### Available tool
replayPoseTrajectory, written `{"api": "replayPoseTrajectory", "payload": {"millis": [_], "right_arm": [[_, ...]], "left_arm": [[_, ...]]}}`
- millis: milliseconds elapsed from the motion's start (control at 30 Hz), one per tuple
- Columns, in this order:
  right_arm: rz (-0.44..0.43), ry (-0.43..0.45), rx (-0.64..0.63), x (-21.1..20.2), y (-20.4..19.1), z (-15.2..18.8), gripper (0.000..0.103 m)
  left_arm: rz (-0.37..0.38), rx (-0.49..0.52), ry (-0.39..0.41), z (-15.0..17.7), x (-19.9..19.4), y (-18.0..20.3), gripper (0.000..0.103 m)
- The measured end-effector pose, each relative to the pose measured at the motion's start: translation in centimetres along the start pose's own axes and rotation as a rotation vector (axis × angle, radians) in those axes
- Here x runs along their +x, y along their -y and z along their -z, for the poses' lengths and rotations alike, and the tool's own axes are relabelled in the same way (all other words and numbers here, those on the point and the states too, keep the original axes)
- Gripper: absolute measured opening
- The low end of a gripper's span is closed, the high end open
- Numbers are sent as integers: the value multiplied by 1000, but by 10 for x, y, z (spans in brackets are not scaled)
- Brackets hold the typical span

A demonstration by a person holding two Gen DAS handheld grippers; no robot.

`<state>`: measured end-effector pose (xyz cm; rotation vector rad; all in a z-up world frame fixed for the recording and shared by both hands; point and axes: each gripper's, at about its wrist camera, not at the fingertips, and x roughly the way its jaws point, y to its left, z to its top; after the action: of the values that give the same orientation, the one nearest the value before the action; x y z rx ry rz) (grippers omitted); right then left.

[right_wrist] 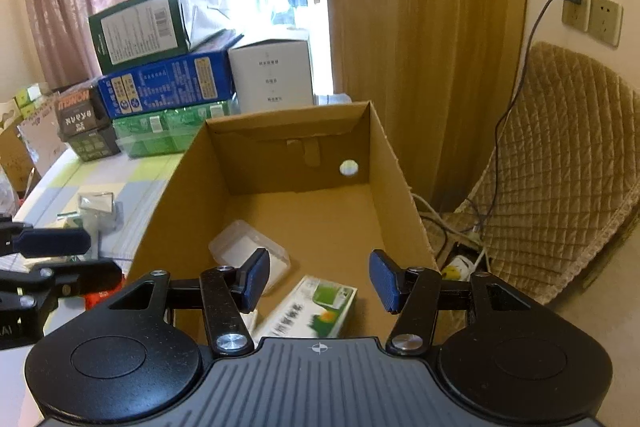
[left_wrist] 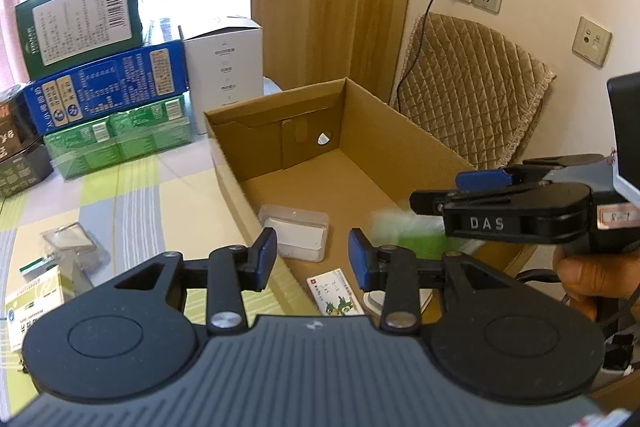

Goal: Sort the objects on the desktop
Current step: 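Open both tools to drop the two medicine boxes into the box, then move both tools back over the remaining items on the table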

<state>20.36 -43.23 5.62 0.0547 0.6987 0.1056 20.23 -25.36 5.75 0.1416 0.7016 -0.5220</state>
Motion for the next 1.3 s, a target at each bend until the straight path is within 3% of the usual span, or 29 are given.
{"api": "replayPoseTrajectory", "payload": {"millis": [267, 533, 733, 1000, 1300], "right_arm": [[-9, 19, 30, -35, -7, 6, 56], [-46, 25, 31, -73, -40, 21, 82], [-72, 24, 17, -92, -70, 32, 93], [-108, 18, -32, -106, -109, 43, 101], [-153, -15, -82, -103, -143, 58, 101]], "left_arm": [[-7, -41, 14, 13, -25, -10, 42], [-31, -83, 22, 31, -62, -23, 49], [-57, -107, 28, 48, -93, -33, 58], [-102, -147, 47, 71, -133, -55, 74], [-161, -191, 56, 98, -165, -81, 94]]}}
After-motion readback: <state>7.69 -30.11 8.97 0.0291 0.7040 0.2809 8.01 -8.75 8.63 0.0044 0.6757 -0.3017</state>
